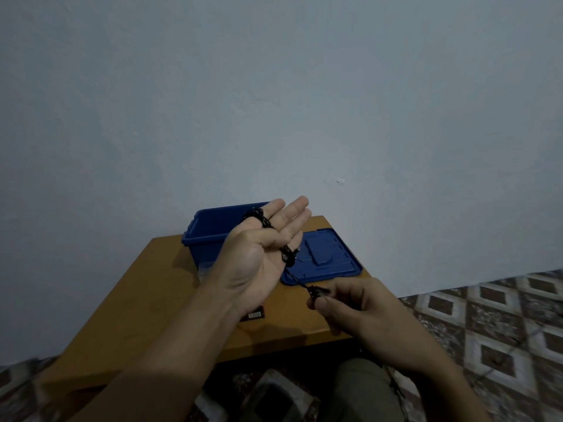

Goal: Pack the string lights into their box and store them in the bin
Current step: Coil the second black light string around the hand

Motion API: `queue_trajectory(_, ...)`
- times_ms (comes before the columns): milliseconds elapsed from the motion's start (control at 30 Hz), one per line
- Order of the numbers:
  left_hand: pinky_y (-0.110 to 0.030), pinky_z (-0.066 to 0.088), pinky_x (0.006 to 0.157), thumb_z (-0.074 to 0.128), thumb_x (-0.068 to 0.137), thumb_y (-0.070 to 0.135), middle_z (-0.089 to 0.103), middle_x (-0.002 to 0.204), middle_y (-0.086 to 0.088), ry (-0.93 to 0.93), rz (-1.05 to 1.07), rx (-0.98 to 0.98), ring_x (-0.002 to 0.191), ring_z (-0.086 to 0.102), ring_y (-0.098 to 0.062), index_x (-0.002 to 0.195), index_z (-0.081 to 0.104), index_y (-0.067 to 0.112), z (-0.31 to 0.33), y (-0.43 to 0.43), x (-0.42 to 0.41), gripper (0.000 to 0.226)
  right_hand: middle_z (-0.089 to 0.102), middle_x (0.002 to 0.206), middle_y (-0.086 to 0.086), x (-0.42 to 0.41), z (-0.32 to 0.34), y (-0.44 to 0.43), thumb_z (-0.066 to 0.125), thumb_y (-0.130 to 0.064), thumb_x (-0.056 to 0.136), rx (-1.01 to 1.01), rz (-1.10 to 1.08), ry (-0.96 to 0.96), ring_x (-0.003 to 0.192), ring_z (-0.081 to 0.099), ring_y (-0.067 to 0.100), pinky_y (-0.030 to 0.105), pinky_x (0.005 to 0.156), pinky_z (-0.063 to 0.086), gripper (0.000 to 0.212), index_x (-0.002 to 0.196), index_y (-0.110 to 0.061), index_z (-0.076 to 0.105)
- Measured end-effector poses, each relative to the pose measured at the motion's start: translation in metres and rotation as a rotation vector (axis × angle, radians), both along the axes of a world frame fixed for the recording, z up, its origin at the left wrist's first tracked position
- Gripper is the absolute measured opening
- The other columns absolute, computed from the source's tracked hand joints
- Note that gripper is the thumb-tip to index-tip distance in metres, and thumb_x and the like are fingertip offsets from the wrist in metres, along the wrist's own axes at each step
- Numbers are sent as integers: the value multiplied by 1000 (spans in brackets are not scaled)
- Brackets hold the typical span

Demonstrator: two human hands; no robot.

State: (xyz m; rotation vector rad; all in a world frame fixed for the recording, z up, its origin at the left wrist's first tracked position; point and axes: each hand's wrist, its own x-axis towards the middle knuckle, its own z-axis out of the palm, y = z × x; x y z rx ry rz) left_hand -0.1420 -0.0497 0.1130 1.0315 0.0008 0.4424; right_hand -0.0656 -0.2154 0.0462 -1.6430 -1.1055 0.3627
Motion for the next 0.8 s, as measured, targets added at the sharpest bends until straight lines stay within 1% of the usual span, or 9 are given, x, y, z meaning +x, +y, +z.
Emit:
queue_trajectory(67, -45, 29, 120, 46, 85, -1, 65, 133, -13, 1, -14, -25, 131, 55, -29, 152, 28, 2, 1, 0, -2, 70, 62, 63, -3, 0, 1, 0, 61, -29, 98, 5, 1, 11, 62, 55, 13, 37, 68, 47, 28, 84, -6, 67)
queue_trajectory(167, -45, 20, 123, 52, 83, 26, 63, 137, -11, 12, -37, -38, 137, 48, -26, 148, 35, 2, 3, 0, -4, 71, 60, 60, -4, -1, 3, -1, 62, -27, 98, 15, -1, 12, 61, 57, 13, 36, 70, 49, 28, 76, -10, 64)
queue_trajectory(233, -44, 15, 124, 52, 84, 39, 56, 145, -8, 29, -51, -30, 143, 41, -23, 157, 19, 7, 5, 0, -6, 86, 57, 56, -6, -1, 4, -1, 62, -28, 98, 24, -11, 18, 58, 56, 14, 30, 63, 49, 31, 70, -14, 63)
queue_trajectory(300, -43, 9, 124, 49, 84, 52, 44, 155, -4, 53, -75, -9, 148, 30, -19, 160, 6, 15, 7, 0, -8, 95, 50, 51, -8, -2, 4, -2, 63, -31, 96, 47, -41, 40, 48, 45, 7, 18, 53, 38, 36, 64, -15, 60)
queue_trajectory(467, -42, 5, 125, 37, 86, 68, 31, 162, 0, 183, -104, 78, 151, 22, -16, 160, 0, 23, 7, 0, -9, 94, 42, 50, -2, -2, 7, -7, 67, -46, 87, 172, -113, 125, 44, 34, 11, 21, 45, 31, 46, 57, -16, 50)
queue_trajectory(533, -44, 6, 125, 33, 85, 72, 33, 161, -3, 254, -127, 138, 150, 25, -19, 160, 1, 23, 4, 0, -9, 95, 39, 50, 2, 0, 8, -10, 75, -46, 85, 249, -91, 222, 43, 31, 15, 24, 42, 28, 53, 58, -11, 45)
queue_trajectory(633, -45, 13, 125, 28, 84, 78, 39, 158, -7, 357, -174, 233, 147, 33, -22, 160, 8, 17, -2, 4, -8, 100, 40, 50, 5, 2, 9, -12, 73, -42, 79, 335, -86, 258, 44, 32, 17, 28, 41, 29, 47, 58, -10, 46)
queue_trajectory(733, -41, 22, 123, 20, 86, 80, 45, 153, -9, 515, -209, 392, 144, 38, -23, 157, 23, 9, -4, 4, -5, 100, 40, 50, 4, 3, 9, -12, 71, -31, 87, 410, -89, 270, 44, 31, 17, 25, 42, 30, 39, 57, -14, 51)
queue_trajectory(800, -35, 36, 113, 20, 87, 80, 58, 141, -10, 622, -198, 498, 134, 51, -23, 149, 39, 6, -6, 2, -3, 98, 43, 52, 4, 2, 8, -12, 71, -29, 92, 428, -109, 244, 45, 35, 17, 25, 44, 32, 37, 64, -9, 58)
